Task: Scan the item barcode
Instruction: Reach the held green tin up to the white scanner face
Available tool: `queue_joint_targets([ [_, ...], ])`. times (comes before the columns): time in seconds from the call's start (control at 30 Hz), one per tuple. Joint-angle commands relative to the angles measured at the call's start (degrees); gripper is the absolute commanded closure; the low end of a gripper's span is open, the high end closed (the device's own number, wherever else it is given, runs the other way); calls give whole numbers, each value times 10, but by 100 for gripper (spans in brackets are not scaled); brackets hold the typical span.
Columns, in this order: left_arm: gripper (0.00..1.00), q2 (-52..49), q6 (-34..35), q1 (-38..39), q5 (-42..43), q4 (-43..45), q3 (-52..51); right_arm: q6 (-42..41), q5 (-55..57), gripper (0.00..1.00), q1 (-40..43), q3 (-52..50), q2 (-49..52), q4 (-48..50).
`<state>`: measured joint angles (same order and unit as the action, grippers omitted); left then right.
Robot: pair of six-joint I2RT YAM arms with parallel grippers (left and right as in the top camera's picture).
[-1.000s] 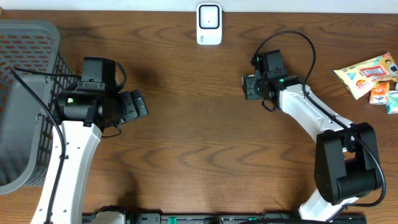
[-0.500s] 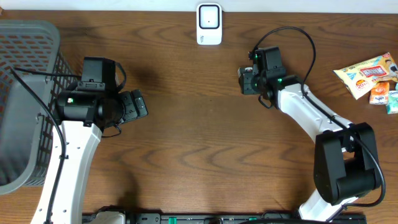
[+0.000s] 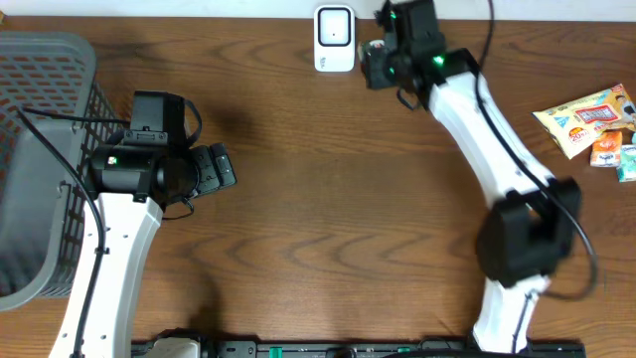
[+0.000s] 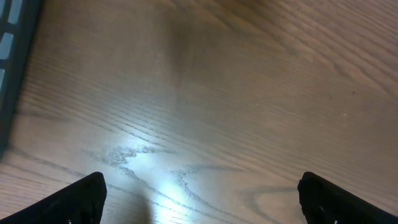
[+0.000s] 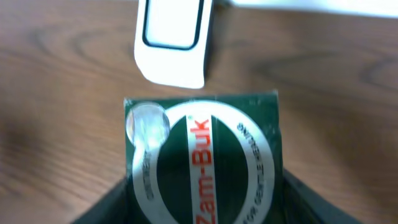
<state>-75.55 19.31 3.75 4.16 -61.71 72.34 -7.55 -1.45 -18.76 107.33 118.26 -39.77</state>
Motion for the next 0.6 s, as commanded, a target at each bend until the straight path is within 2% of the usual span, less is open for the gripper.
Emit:
queue_joint_targets([
  [0.0,2,0,-1,-3,-2,-3,0,71,79,72,-9,165,116,-78],
  [0.13,2,0,-1,-3,-2,-3,0,123,210,73,-20,307,204,-132],
  [0.23,2,0,-1,-3,-2,-3,0,167,312,74,-33,348,239,-118],
  [0.37,2,0,-1,-3,-2,-3,0,233,429,76,-52,349,261,-34],
  [0.57,2,0,-1,-3,-2,-3,0,330,435,74,-82,346,274,98],
])
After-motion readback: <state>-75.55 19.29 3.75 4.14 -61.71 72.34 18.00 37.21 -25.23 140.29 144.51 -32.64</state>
